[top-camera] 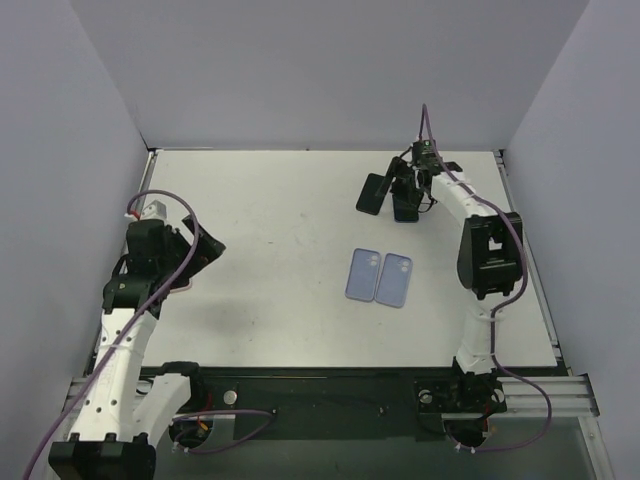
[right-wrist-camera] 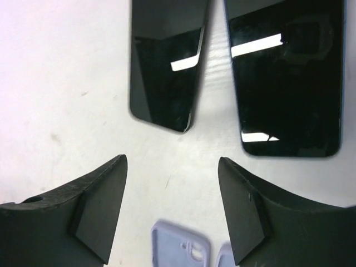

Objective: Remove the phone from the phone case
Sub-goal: Place the phone at the center of the board, then pick up the phone at the center of the board.

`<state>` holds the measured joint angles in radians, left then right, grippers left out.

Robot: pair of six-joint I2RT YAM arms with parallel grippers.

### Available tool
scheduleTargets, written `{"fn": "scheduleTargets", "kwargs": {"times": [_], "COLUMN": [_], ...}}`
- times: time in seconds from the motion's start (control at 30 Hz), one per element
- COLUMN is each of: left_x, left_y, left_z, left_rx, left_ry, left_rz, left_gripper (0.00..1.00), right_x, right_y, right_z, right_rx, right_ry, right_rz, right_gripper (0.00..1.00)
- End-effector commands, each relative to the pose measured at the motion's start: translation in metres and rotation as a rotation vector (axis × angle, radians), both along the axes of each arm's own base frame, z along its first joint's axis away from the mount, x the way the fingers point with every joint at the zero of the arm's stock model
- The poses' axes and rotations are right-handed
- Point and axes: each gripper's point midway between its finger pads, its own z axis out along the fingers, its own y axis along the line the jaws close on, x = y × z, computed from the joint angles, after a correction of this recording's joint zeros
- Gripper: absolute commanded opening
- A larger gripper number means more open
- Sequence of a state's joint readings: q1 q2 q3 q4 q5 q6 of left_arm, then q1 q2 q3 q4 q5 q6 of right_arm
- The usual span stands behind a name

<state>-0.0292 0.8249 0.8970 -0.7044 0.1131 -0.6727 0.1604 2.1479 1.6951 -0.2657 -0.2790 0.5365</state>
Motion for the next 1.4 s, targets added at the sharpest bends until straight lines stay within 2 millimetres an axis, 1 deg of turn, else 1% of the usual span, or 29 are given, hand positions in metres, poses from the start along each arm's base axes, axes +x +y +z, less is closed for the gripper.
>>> {"fn": "scheduleTargets", "kwargs": {"times": [0.0,0.03,0.07,0.1,0.13,0.17,0.2,0.23,0.27,0.3,0.33,0.37,0.4,0.43,0.47,0.5,0.53,0.6,0.63,0.67,0.7,0.73,0.77,0.87,1.03,1.1,1.23,1.33,1.37], "left_x": [0.026,0.030,0.036,0.041,0.042,0.047,0.049,0.055,0.055,0.058,0.059,0.064,0.067,0.071,0.073,0.079,0.082,0.085,0.084,0.084,0.083,0.085,0.085,0.086,0.081,0.084,0.093,0.095,0.097], "left_y": [0.036,0.043,0.053,0.064,0.078,0.076,0.085,0.094,0.107,0.122,0.128,0.135,0.138,0.145,0.147,0.142,0.142,0.149,0.153,0.155,0.158,0.159,0.160,0.167,0.170,0.169,0.165,0.157,0.152], "left_z": [-0.016,-0.021,-0.031,-0.044,-0.047,-0.056,-0.058,-0.065,-0.070,-0.078,-0.085,-0.098,-0.103,-0.117,-0.119,-0.122,-0.124,-0.130,-0.140,-0.145,-0.154,-0.154,-0.160,-0.162,-0.186,-0.191,-0.189,-0.195,-0.195], "left_rx": [0.139,0.171,0.186,0.216,0.209,0.175,0.161,0.191,0.225,0.293,0.318,0.343,0.357,0.373,0.370,0.329,0.343,0.380,0.380,0.384,0.384,0.392,0.393,0.439,0.426,0.422,0.404,0.361,0.338], "left_ry": [0.029,0.043,0.087,0.144,0.171,0.205,0.213,0.224,0.247,0.284,0.304,0.338,0.350,0.385,0.398,0.404,0.403,0.437,0.480,0.502,0.540,0.550,0.566,0.597,0.680,0.692,0.665,0.662,0.650], "left_rz": [0.066,0.073,0.087,0.105,0.137,0.089,0.097,0.091,0.123,0.146,0.154,0.155,0.149,0.146,0.134,0.091,0.049,0.037,0.037,0.032,0.027,0.017,0.012,-0.005,-0.043,-0.066,-0.097,-0.138,-0.155], "left_gripper": [0.97,0.97,0.97,0.97,0.97,0.97,0.97,0.97,0.97,0.96,0.97,0.97,0.97,0.97,0.97,0.97,0.97,0.97,0.97,0.97,0.97,0.97,0.97,0.97,0.97,0.97,0.97,0.97,0.97], "right_x": [-0.031,-0.042,-0.058,-0.070,-0.091,-0.101,-0.121,-0.130,-0.148,-0.154,-0.168,-0.176,-0.189,-0.199,-0.210,-0.221,-0.231,-0.246,-0.252,-0.256,-0.263,-0.266,-0.269,-0.276,-0.284,-0.288,-0.293,-0.294,-0.292], "right_y": [0.022,0.031,0.037,0.050,0.063,0.071,0.082,0.093,0.103,0.111,0.121,0.126,0.134,0.135,0.143,0.144,0.149,0.153,0.154,0.157,0.157,0.159,0.160,0.159,0.158,0.158,0.156,0.152,0.151], "right_z": [0.091,0.114,0.106,0.132,0.123,0.147,0.130,0.152,0.138,0.155,0.145,0.157,0.150,0.153,0.156,0.157,0.158,0.157,0.159,0.163,0.159,0.162,0.159,0.156,0.153,0.154,0.152,0.147,0.149], "right_rx": [0.054,0.069,0.079,0.106,0.110,0.138,0.160,0.221,0.254,0.312,0.343,0.379,0.397,0.407,0.415,0.413,0.415,0.414,0.429,0.445,0.463,0.482,0.487,0.495,0.504,0.519,0.515,0.503,0.508], "right_ry": [-0.151,-0.196,-0.167,-0.231,-0.209,-0.280,-0.240,-0.311,-0.276,-0.342,-0.315,-0.349,-0.330,-0.346,-0.352,-0.366,-0.369,-0.373,-0.380,-0.397,-0.380,-0.391,-0.385,-0.379,-0.366,-0.368,-0.373,-0.363,-0.374], "right_rz": [0.059,0.079,0.090,0.127,0.163,0.187,0.215,0.248,0.265,0.289,0.308,0.332,0.353,0.369,0.404,0.433,0.461,0.494,0.505,0.519,0.526,0.540,0.544,0.570,0.596,0.607,0.629,0.634,0.632], "right_gripper": [0.62,0.63,0.63,0.64,0.65,0.66,0.67,0.67,0.68,0.68,0.68,0.68,0.68,0.68,0.68,0.68,0.69,0.69,0.69,0.69,0.69,0.69,0.69,0.69,0.69,0.69,0.69,0.69,0.69]}}
